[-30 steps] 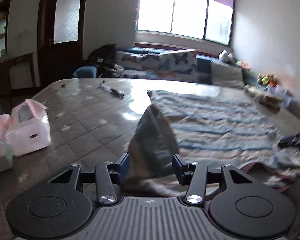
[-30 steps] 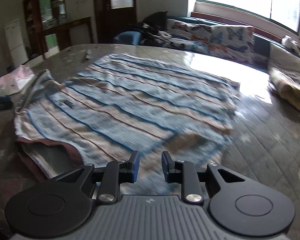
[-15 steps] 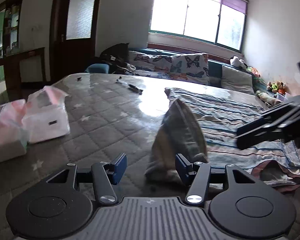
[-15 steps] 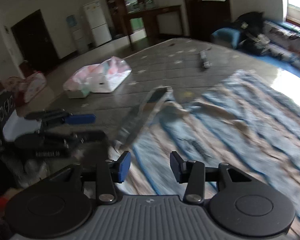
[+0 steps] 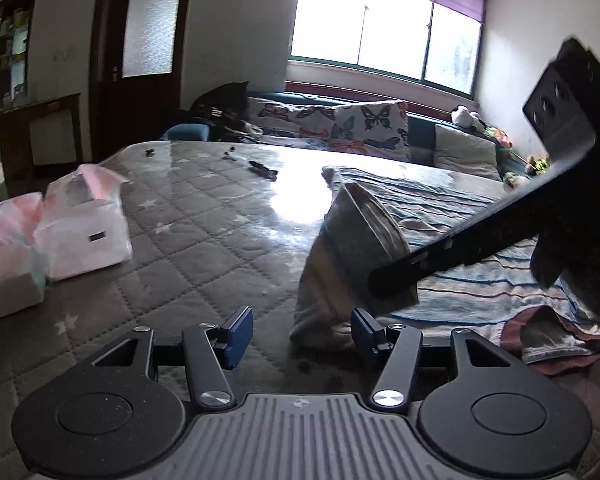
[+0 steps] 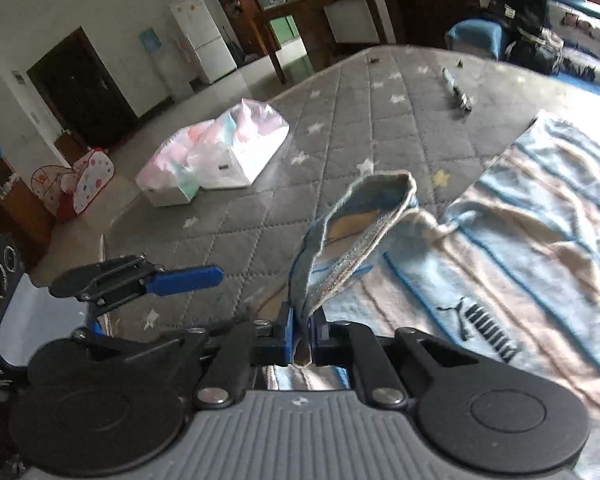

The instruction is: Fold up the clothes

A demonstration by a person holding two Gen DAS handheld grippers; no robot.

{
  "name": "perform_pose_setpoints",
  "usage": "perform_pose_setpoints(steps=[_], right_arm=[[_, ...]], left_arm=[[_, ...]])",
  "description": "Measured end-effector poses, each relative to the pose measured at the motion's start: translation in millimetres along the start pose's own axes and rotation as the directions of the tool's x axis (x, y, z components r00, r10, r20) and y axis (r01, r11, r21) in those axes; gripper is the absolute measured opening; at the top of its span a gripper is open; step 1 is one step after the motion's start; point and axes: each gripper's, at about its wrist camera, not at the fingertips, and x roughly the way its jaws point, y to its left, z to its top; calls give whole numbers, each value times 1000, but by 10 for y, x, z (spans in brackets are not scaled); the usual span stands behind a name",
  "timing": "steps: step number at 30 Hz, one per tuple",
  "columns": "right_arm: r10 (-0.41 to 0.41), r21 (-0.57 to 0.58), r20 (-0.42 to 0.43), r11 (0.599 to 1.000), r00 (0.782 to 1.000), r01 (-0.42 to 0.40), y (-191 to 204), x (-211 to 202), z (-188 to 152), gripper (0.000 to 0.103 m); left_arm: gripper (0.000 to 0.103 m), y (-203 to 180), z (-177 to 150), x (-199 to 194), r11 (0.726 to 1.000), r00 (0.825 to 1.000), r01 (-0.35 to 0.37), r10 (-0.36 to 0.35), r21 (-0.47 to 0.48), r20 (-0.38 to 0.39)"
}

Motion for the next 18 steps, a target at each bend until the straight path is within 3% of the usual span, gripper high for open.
perform_pose_setpoints(steps=[5,9,15,18], right_arm=[[-7,-19,61,1000,998,8,28,-250,103,3],[-9,-45,82,999,997,13,70,-351,157,3],[-30,-92,45,995,999,34,122,-439,64,3],[-47,-107,-24,993,999,44,109,-414,-72,3]], left_arm=[[60,-183,2,119,997,1000,-12,13,78,-14],[60,-219,16,178,996,999,-41,42,80,-13],[50,-113,10,175,993,996,-86,88,80,-23],[48,-107,-16,159,990,994,-99,103,97,-34]])
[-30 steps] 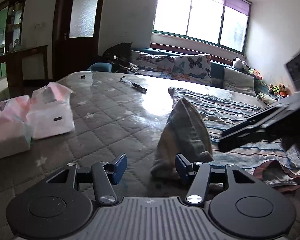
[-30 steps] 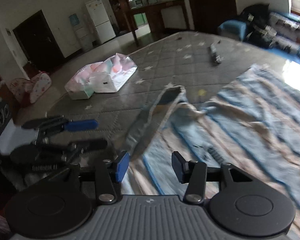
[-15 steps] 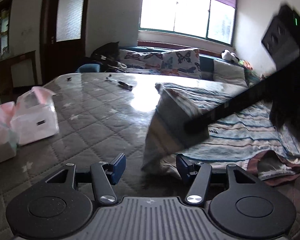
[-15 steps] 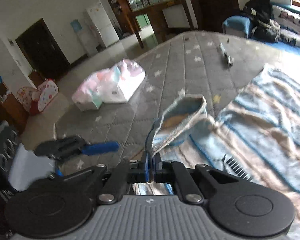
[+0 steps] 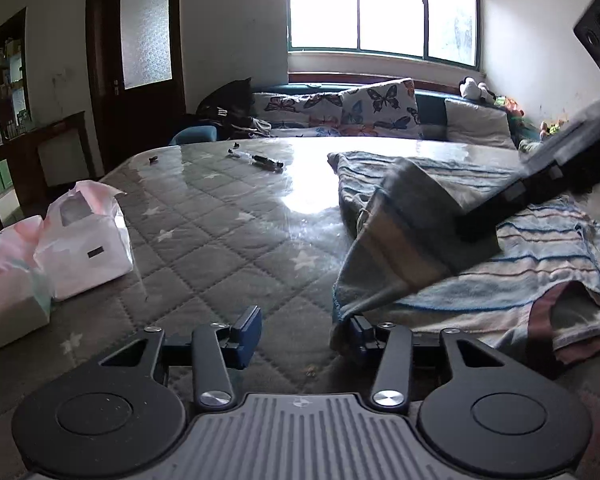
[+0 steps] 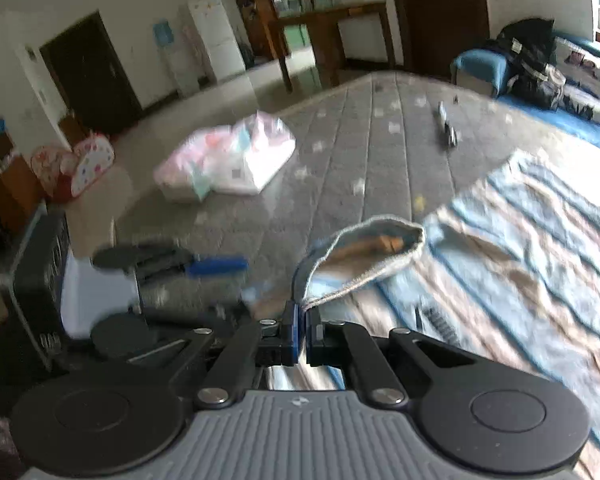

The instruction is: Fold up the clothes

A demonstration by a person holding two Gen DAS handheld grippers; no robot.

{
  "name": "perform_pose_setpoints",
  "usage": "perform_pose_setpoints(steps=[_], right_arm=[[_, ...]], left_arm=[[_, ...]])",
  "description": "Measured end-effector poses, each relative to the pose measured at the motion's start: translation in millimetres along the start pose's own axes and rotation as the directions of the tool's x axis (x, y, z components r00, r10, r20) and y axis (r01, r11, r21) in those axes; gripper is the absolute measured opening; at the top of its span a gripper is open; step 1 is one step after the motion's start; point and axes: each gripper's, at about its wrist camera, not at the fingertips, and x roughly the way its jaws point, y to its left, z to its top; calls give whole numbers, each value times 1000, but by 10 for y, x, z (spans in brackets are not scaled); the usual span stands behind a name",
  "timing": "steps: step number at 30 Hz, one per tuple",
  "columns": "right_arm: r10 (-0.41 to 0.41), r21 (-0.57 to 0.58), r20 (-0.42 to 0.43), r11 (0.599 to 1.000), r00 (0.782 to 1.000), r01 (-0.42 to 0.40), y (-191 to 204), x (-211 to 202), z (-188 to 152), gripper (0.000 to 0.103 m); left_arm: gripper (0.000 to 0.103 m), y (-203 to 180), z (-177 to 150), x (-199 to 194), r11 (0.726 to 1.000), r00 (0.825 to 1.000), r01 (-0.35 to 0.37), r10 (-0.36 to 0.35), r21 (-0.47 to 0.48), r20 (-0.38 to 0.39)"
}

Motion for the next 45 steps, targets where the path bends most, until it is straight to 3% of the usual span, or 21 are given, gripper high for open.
perform_pose_setpoints(steps=[4,6,7,12,15,17,20,24,26,31,35,38,42,45], right_arm=[[3,-38,-125,999,992,-7,32,123,-195,3],[-35,-55,-146,998,989,28,25,154,-239,5],[-61,-69,-144,996,988,51,18,146,-246,6],[-132,-53,24,990,991,133,-43,-86,12,8],[-157,-76,82,984,984,163,-42,-44,156,15],[-165,-80,86,982,983,172,-74,33,233,15],[-170,-73,90,982,981,177,-141,162,330,15],[-166,-54,78,984,983,171,-219,347,425,15],[-159,-44,52,986,986,161,-266,477,449,14],[-200,-45,-21,979,980,198,-390,784,403,15],[-188,4,-27,982,982,188,-527,835,389,15],[-217,-25,-25,976,976,216,-481,798,395,18],[-191,-57,-1,980,982,191,-368,690,407,19],[-168,-112,-14,980,986,166,-224,714,378,20]], left_arm=[[48,-56,-29,-38,998,999,-38,38,45,-4],[49,-59,-23,-80,998,999,-40,40,48,-4],[49,-63,-16,-116,998,999,-39,39,55,3],[48,-97,12,-295,995,999,-7,3,100,37],[48,-14,98,-454,994,994,82,-87,75,67],[47,62,162,-553,989,985,140,-145,54,97],[41,154,278,-544,987,978,160,-160,12,131],[15,206,347,-171,983,984,167,-163,-70,65],[14,175,330,-14,980,982,186,-184,-77,32],[14,-78,149,96,971,972,234,-232,56,-40],[14,-238,-11,10,958,971,239,-233,158,-55],[15,-194,60,-70,955,963,269,-265,122,-49],[17,-84,212,-172,969,972,229,-233,96,32],[17,28,271,-47,982,982,187,-187,18,16]])
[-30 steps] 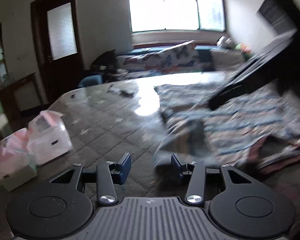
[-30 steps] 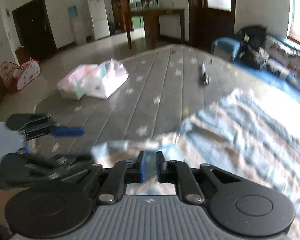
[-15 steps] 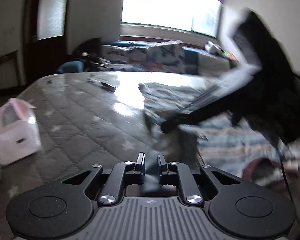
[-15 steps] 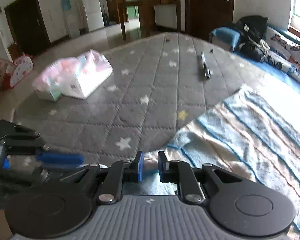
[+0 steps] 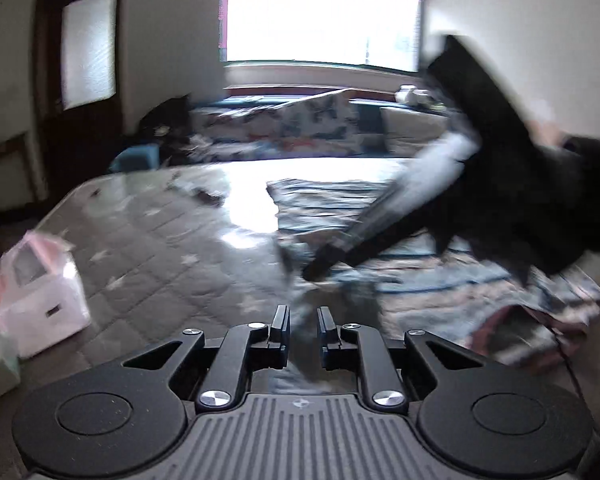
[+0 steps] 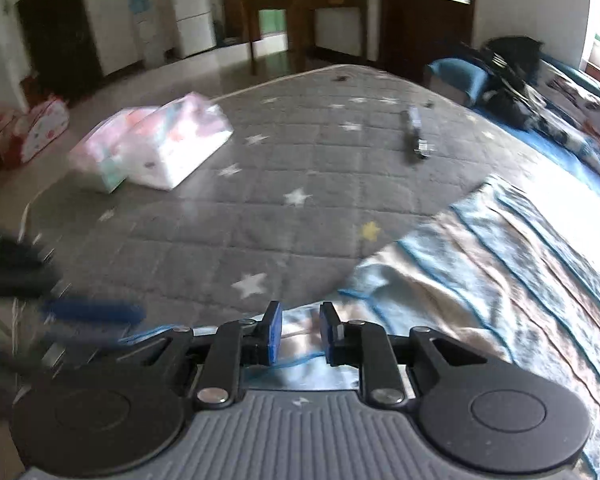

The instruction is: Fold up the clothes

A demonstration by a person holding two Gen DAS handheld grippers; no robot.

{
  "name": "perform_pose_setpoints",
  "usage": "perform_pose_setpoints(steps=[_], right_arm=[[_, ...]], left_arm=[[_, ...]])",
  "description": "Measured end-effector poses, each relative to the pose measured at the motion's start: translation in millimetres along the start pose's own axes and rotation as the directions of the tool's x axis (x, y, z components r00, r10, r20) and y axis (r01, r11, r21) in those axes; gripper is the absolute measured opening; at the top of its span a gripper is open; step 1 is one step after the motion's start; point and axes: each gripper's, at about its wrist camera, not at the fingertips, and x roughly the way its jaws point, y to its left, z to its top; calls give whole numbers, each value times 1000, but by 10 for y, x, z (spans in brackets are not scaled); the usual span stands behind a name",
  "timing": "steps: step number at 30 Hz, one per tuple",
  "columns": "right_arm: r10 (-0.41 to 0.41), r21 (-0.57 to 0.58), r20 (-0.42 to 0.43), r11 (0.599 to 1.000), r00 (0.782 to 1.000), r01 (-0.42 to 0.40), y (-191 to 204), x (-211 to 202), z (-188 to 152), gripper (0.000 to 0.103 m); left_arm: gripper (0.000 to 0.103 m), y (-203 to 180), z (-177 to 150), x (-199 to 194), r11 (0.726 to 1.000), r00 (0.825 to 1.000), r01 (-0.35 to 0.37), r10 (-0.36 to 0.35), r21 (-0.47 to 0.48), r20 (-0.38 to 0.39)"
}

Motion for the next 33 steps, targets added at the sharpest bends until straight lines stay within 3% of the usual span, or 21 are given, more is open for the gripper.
perform_pose_setpoints(steps=[2,6,10,13,16,20,24,26,28,33], right_arm=[[13,-49,-22,999,1000,-14,124,24,-45,20],[21,-130,-49,991,999,-27,305,-35,-186,20],[38,-163,-60,985,997,-48,414,-118,-285,22],[46,-189,-69,980,997,-58,504,-153,-367,31],[36,-229,-60,972,998,-49,591,-212,-429,31],[76,-204,-40,975,996,-82,618,-382,-483,31],[104,-236,-86,964,991,-122,747,-361,-641,30],[84,-273,-75,957,994,-102,806,-369,-694,26],[82,-284,-74,954,994,-99,833,-392,-701,11],[82,-308,-82,946,993,-104,906,-468,-747,9]], left_arm=[[17,64,-18,88,999,999,-6,4,-45,-34],[17,45,-118,153,1000,997,-10,8,-26,-82],[19,27,-129,148,999,996,-30,27,-25,-83],[19,-22,-36,116,999,998,-37,37,-9,-41],[19,-41,16,104,1000,1000,-27,27,-2,-14],[19,-54,-51,219,1000,998,-26,26,9,-63],[21,-63,-146,232,999,996,-31,32,23,-86],[22,-79,-125,194,999,996,-37,39,28,-83],[21,-104,-65,150,999,997,-39,42,35,-63],[21,-183,95,147,998,1000,-17,17,55,-12]])
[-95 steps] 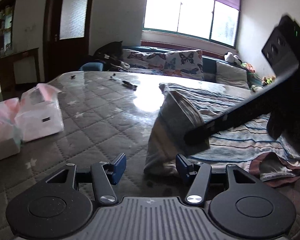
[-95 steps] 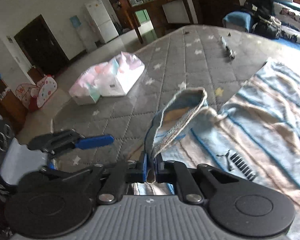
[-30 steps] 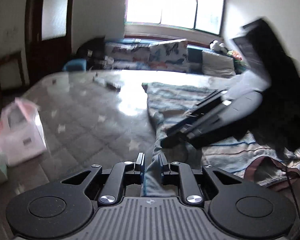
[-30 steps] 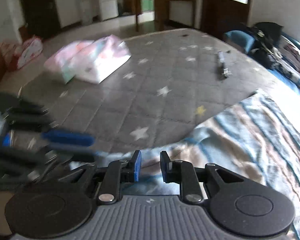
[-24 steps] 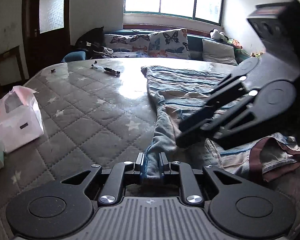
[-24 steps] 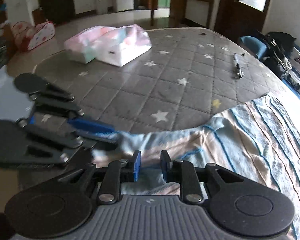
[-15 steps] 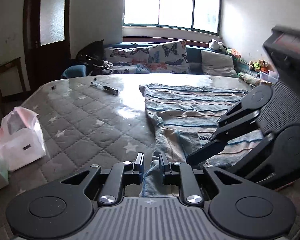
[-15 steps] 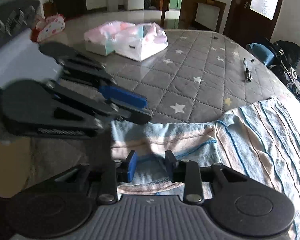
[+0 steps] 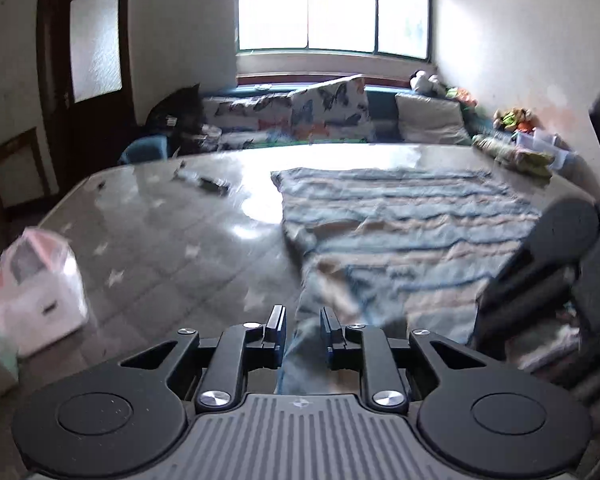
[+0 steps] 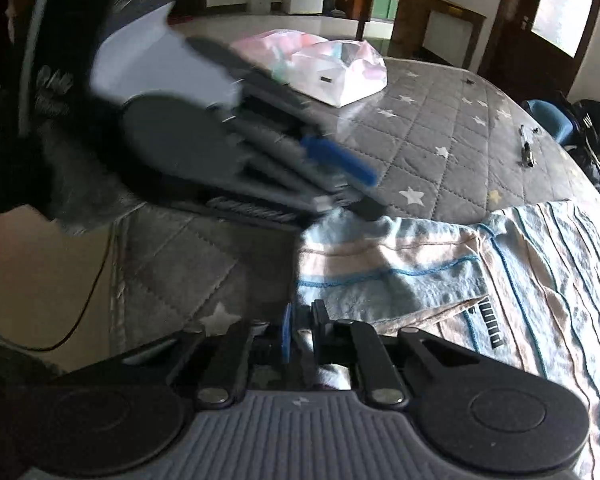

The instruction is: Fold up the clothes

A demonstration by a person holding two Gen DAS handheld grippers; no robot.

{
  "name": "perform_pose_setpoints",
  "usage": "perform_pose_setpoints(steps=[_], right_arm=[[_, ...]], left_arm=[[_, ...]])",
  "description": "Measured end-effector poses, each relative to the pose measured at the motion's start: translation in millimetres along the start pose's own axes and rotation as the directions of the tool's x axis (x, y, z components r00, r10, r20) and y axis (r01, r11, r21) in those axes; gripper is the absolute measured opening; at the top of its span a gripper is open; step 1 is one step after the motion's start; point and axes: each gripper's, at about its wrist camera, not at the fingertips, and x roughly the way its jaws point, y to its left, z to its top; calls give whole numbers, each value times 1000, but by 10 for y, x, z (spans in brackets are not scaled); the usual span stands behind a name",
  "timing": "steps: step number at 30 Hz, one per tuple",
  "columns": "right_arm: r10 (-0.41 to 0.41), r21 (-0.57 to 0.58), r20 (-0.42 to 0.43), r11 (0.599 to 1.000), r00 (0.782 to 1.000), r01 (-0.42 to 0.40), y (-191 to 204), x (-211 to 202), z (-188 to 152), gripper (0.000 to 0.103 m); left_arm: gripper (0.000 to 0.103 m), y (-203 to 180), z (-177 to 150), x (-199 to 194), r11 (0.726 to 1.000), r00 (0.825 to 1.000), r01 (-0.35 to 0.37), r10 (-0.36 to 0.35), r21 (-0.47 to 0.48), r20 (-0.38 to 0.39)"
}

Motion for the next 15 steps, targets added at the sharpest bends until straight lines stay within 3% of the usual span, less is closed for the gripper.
perform_pose_setpoints(steps=[6,11,15], right_arm=[[11,40,19,999,1000,-12,-94,-170,-42,10],[-99,133,57,987,993,91,-419,-229,38,11],[-153,197,47,970,987,141,-686,-32,116,12]], left_arm=[[22,-115,-66,259,998,998,28,-24,58,-61],[22,-170,-153,143,996,999,28,-24,87,-48],[27,-262,-210,43,990,998,41,-35,135,-48]])
